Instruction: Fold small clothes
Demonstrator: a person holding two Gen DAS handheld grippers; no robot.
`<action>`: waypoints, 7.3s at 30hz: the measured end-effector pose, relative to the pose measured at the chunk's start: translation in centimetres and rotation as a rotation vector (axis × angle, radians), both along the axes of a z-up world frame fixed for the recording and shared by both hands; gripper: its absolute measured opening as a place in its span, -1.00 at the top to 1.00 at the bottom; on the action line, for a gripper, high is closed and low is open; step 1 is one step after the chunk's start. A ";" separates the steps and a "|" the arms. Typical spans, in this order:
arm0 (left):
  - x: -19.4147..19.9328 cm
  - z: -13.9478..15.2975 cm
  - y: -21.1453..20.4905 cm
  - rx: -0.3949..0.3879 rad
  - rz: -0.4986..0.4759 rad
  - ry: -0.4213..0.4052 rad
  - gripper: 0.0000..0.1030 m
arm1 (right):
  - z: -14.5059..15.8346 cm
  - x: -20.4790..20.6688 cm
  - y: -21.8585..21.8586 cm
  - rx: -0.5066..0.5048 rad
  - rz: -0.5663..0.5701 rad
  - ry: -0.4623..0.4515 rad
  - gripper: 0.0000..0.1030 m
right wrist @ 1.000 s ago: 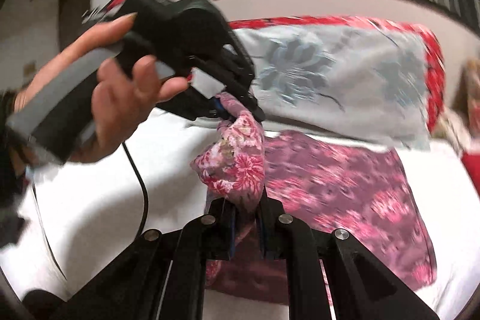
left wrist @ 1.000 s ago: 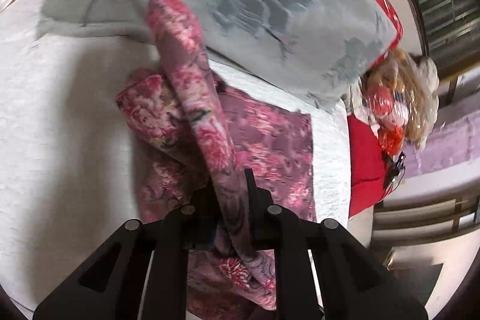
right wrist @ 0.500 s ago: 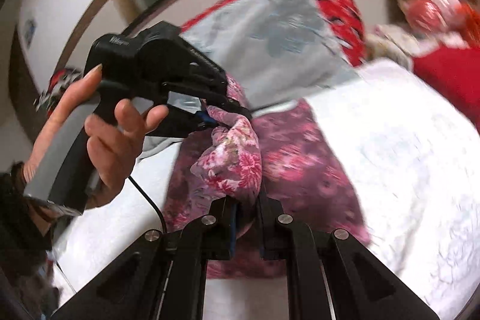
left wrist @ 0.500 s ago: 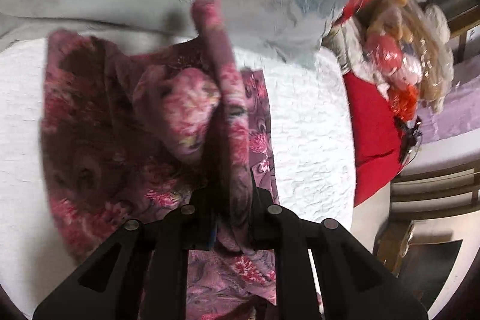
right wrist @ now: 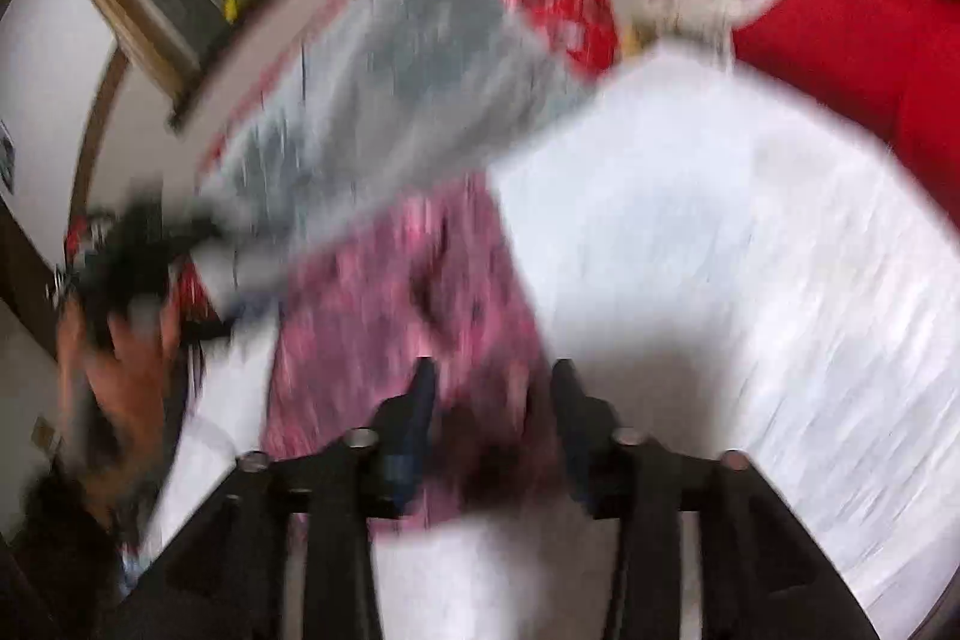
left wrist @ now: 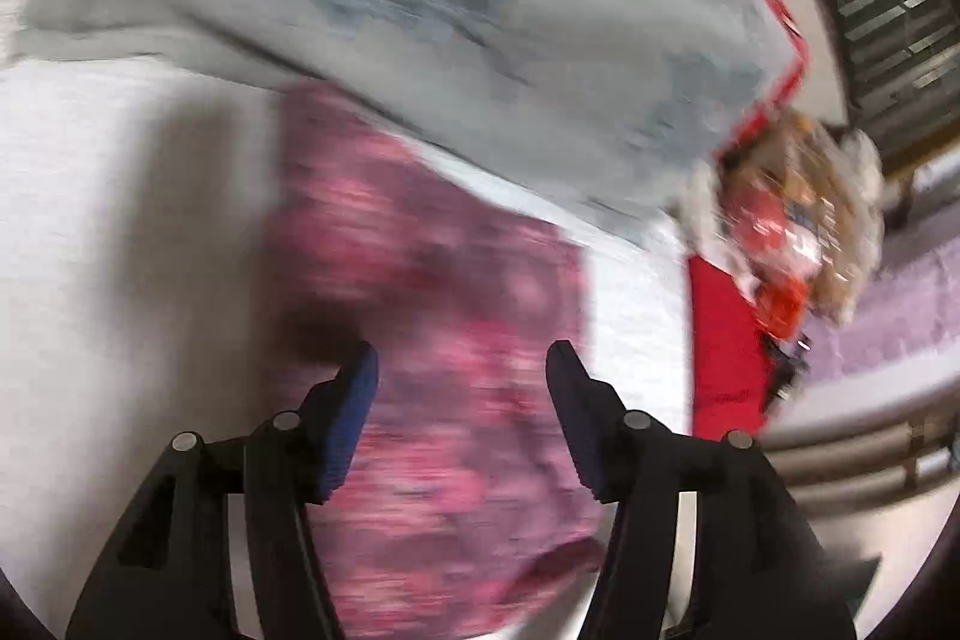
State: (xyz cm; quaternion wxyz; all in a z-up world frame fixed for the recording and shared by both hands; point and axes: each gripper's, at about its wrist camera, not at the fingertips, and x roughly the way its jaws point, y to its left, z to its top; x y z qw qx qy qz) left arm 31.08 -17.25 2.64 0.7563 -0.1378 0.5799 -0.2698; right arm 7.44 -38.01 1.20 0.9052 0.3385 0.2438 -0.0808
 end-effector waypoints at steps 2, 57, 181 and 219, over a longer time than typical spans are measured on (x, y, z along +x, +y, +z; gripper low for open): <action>0.3 -1.5 2.5 0.005 0.050 0.037 -0.11 | 1.0 3.6 -1.1 0.031 0.085 -0.008 -0.02; -12.9 -5.3 6.8 0.245 -0.097 -0.014 -0.35 | -5.2 2.1 0.9 -0.055 0.351 0.324 0.81; -2.0 -5.0 1.0 0.172 -0.066 -0.260 -1.00 | -4.3 18.8 -5.2 -0.025 0.168 0.378 -0.31; -9.8 -2.5 14.1 -0.093 0.010 -0.122 0.49 | -2.1 8.5 9.6 0.059 0.499 0.192 0.46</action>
